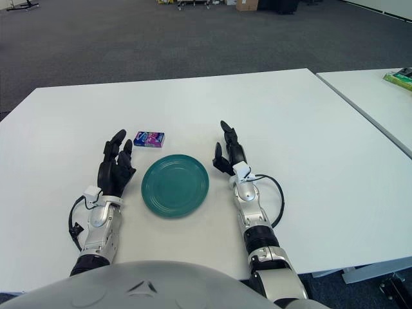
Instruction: Put the gum into the plate.
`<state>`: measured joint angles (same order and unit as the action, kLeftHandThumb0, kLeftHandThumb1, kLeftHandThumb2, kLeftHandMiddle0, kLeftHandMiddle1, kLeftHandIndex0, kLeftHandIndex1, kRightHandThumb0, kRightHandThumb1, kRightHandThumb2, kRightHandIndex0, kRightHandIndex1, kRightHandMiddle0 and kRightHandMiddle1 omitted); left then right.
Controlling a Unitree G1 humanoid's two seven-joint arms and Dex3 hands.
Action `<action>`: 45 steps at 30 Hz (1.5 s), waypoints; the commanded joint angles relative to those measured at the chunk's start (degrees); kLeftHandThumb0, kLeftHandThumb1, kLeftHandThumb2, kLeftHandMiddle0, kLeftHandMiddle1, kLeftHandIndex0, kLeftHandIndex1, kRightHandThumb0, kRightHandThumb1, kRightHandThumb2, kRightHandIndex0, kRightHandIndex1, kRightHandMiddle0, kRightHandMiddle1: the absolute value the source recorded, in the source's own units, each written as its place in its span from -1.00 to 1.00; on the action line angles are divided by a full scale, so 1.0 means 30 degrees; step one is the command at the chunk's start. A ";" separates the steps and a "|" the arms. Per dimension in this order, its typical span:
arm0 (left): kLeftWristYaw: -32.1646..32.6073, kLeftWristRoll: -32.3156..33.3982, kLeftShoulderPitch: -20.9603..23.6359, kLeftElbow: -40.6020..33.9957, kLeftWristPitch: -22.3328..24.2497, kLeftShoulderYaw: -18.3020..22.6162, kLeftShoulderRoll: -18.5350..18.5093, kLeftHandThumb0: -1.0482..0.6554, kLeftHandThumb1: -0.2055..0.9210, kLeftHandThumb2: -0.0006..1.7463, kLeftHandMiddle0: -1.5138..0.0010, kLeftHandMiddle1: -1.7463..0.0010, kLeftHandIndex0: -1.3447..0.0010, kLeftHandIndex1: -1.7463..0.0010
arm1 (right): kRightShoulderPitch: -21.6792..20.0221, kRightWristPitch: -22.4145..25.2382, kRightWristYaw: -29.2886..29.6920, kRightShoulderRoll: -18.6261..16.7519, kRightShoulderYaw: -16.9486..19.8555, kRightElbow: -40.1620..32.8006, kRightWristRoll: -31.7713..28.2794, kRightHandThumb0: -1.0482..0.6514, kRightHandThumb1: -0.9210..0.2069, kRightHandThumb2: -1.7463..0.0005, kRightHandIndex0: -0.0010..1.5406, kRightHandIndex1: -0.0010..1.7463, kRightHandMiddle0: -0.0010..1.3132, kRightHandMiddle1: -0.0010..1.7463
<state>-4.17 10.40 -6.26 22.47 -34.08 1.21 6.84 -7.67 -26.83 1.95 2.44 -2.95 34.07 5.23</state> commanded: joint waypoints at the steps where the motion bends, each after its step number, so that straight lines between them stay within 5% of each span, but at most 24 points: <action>1: 0.0019 0.0329 -0.1362 0.1412 -0.0326 0.0040 0.1260 -0.66 1.00 0.01 0.57 0.98 1.00 0.22 | 0.2114 0.0888 0.0108 -0.0501 -0.0281 0.1364 0.0181 -0.63 -1.00 -0.13 -0.87 -0.99 -1.00 -0.65; 7: 0.0193 0.0346 -0.1796 -0.0011 0.0211 -0.0298 0.1425 -0.66 1.00 0.00 0.57 0.99 0.99 0.19 | 0.2067 0.0975 0.0282 -0.0488 -0.0328 0.1374 0.0286 -0.63 -1.00 -0.13 -0.87 -0.99 -1.00 -0.63; 15: 0.1714 0.0243 -0.2417 -0.5402 0.2784 -0.1584 0.1526 -0.65 1.00 -0.02 0.56 0.99 0.99 0.17 | 0.1954 0.1179 0.0225 -0.0440 -0.0368 0.1417 0.0285 -0.64 -1.00 -0.12 -0.88 -1.00 -1.00 -0.64; 21: 0.3284 -0.1083 -0.0058 -0.6265 0.3486 -0.1126 0.0839 -0.64 1.00 -0.04 0.56 0.99 0.97 0.15 | 0.1650 0.1499 0.0171 -0.0481 -0.0383 0.1625 0.0276 -0.66 -1.00 -0.12 -0.89 -1.00 -1.00 -0.65; 27: 0.4655 -0.3673 0.7480 0.1756 0.2849 0.0412 -0.2713 -0.69 1.00 -0.12 0.54 0.99 0.92 0.13 | 0.1337 0.1639 0.0519 -0.0832 -0.0253 0.1984 0.0160 -0.68 -1.00 -0.09 -0.83 -0.98 -1.00 -0.59; 30: 0.4195 -0.4992 1.0657 0.6421 0.2403 -0.0111 -0.4872 -0.74 1.00 -0.17 0.54 0.99 0.91 0.12 | 0.1190 0.1408 0.0776 -0.1003 -0.0124 0.2315 0.0093 -0.67 -1.00 -0.07 -0.80 -0.98 -1.00 -0.56; 35: 0.6216 -1.0734 1.2875 0.9892 0.2274 -0.3735 -0.8049 -0.89 1.00 -0.23 0.57 0.99 0.88 0.09 | 0.1005 0.0988 0.1136 -0.1206 0.0043 0.2802 0.0088 -0.66 -1.00 -0.05 -0.76 -0.97 -1.00 -0.53; 40: 0.7343 -1.4387 1.4802 1.2439 0.3123 -0.6968 -0.8798 -0.97 1.00 -0.33 0.64 1.00 0.86 0.02 | 0.1097 0.0557 0.1481 -0.1126 0.0073 0.2991 0.0285 -0.62 -1.00 -0.05 -0.76 -0.98 -1.00 -0.53; 45: 0.7924 -1.5997 1.6003 1.4042 0.3317 -0.8520 -0.8817 -0.99 1.00 -0.40 0.68 1.00 0.84 -0.04 | 0.1110 0.0245 0.1701 -0.1000 -0.0070 0.3191 0.0520 -0.61 -1.00 -0.05 -0.79 -0.99 -1.00 -0.56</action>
<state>16.17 -26.78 34.50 54.53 -24.77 -16.01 -15.85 -9.75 -28.18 5.73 1.24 -2.49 35.40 5.54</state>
